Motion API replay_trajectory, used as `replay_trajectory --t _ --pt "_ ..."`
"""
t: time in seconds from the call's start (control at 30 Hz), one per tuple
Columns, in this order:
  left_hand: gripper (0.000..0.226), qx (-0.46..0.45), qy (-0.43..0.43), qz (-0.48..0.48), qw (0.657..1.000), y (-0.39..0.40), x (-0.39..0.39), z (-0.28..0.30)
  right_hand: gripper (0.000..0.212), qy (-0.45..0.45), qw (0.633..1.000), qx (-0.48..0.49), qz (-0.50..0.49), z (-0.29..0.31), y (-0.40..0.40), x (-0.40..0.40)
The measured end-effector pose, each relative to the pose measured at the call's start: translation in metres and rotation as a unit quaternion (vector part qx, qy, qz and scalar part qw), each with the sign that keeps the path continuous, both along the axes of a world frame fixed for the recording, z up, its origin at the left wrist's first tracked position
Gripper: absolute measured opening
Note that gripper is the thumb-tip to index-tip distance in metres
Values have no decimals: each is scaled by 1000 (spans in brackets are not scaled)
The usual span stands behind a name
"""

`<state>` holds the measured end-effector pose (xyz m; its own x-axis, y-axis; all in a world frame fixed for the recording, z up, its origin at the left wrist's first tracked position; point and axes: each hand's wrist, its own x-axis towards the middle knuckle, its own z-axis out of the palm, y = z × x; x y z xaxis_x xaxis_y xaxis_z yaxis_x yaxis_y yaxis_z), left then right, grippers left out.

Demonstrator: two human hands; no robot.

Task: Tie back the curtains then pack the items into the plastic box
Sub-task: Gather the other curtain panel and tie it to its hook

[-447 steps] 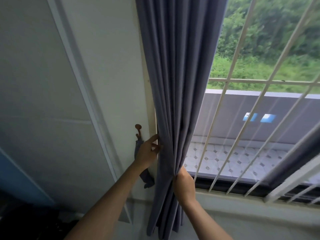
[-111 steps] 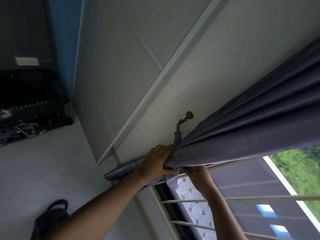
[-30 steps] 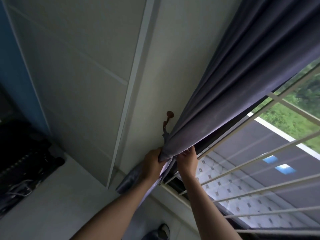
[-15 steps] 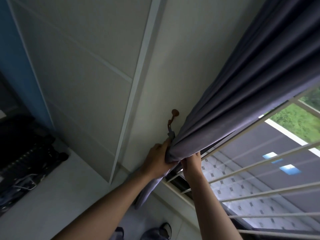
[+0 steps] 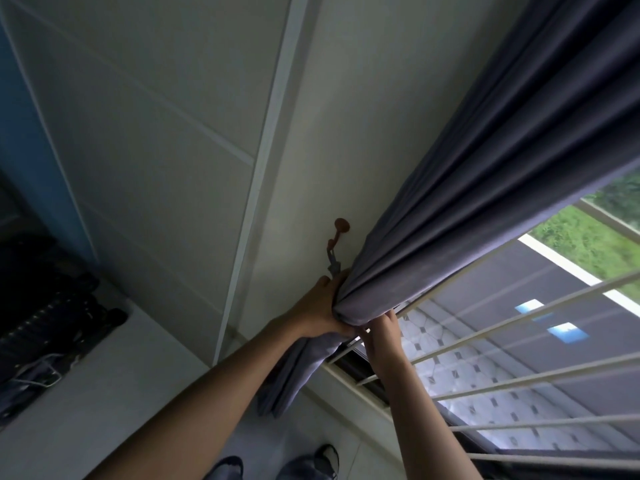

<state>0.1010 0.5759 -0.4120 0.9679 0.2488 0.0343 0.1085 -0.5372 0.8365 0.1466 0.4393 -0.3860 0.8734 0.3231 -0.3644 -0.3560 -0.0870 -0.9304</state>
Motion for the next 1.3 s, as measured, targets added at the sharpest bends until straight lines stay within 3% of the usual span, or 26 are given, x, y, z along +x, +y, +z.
replay_trajectory --t 0.23,0.33,0.5,0.57,0.7,0.8,0.87,1.0,1.1,1.17,1.3 --pt "53 -46 38 -16 998 2 -16 6 34 0 995 -3 -103 -1 0 5" --pt "58 -64 54 -26 996 1 -23 12 39 -32 992 -22 -119 -8 3 6" --pt "76 -83 76 -48 992 14 -28 25 14 -22 997 -39 -59 8 12 -13" --pt "81 -102 78 -54 990 18 -29 26 34 9 999 -15 -32 15 15 -21" --pt "58 -167 34 -49 984 17 -34 31 21 55 998 21 1 20 11 -34" --pt "39 -176 24 -53 983 12 -35 33 55 12 996 10 92 14 1 -34" --pt "33 -168 4 -34 985 6 -34 30 60 -40 991 -3 130 11 -5 -32" --pt "38 -173 -28 -34 984 -8 -35 25 58 -72 987 31 142 18 -7 -34" --pt "27 -174 19 -67 982 -1 -28 28 44 -65 993 17 98 16 -3 -34" --pt "9 -222 88 -41 970 4 -22 34 39 -72 995 3 65 17 1 -37" --pt "23 -396 140 69 905 7 -17 31 33 -109 993 -34 29 10 5 -40"
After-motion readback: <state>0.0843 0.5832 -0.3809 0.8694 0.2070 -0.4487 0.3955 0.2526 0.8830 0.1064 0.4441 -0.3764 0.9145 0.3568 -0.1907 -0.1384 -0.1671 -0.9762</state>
